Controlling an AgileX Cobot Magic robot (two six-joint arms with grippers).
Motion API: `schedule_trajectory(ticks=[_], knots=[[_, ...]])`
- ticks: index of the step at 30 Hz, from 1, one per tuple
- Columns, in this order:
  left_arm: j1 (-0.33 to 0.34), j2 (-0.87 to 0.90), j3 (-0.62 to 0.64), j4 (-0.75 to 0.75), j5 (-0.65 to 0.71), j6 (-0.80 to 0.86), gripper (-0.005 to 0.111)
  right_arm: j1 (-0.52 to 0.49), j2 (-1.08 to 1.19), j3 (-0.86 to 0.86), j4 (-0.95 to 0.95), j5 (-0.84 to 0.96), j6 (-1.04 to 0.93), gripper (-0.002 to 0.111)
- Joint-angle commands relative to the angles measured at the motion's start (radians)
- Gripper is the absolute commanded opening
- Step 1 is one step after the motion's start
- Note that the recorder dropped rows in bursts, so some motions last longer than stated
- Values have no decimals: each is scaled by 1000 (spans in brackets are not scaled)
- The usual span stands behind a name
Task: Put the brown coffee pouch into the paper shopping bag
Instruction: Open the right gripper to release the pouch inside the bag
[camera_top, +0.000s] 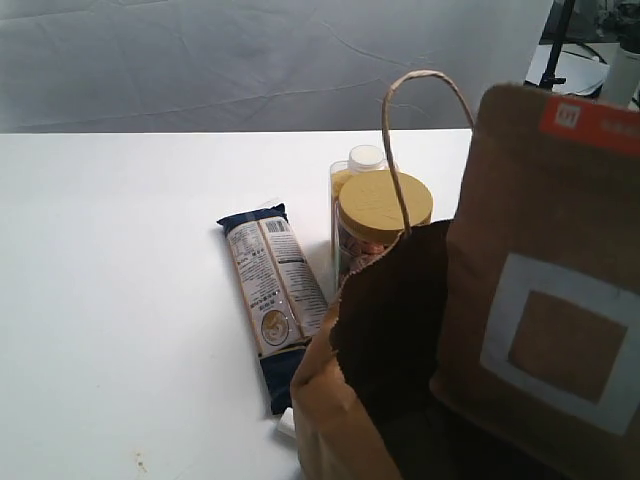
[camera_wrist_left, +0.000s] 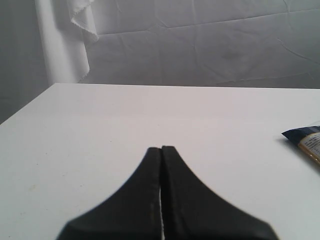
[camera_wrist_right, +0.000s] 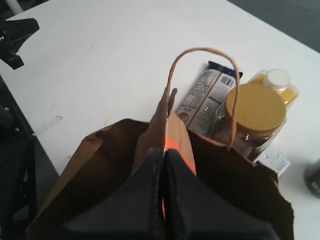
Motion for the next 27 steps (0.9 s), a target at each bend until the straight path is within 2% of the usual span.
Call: schedule_trajectory(ticks=[1,6,9,11,12,14,16,18,19,20,24,27], knots=[[3,-3,4,5,-5,-3,0,0,-9,57,44,-34,-10,0],[3,-3,4,5,-5,-3,0,0,-9,87,46,-34,-12,4],[3,-3,4,5,-5,-3,0,0,-9,89,46,-34,-14,17],[3,-3,4,5,-5,-3,0,0,-9,89,46,-34,-14,30],[3,-3,4,5,-5,-3,0,0,-9,89,46,-34,-14,42],[3,-3,4,5,-5,-3,0,0,-9,89,46,-34,-25,49],[3,-3,4,5,-5,-3,0,0,-9,84,46,-34,-27,46],[3,-3,4,5,-5,-3,0,0,-12,45,40,-34,-29,25],[3,-3,4,5,-5,-3,0,0,-23,13,28,-34,-39,7],[3,-3,4,5,-5,-3,0,0,-44,2,19,-34,-44,0],[3,-3,4,5,-5,-3,0,0,-149,20,-107,-69,-24,0],[3,-3,4,5,-5,-3,0,0,-260,85,-201,-113,95,0]])
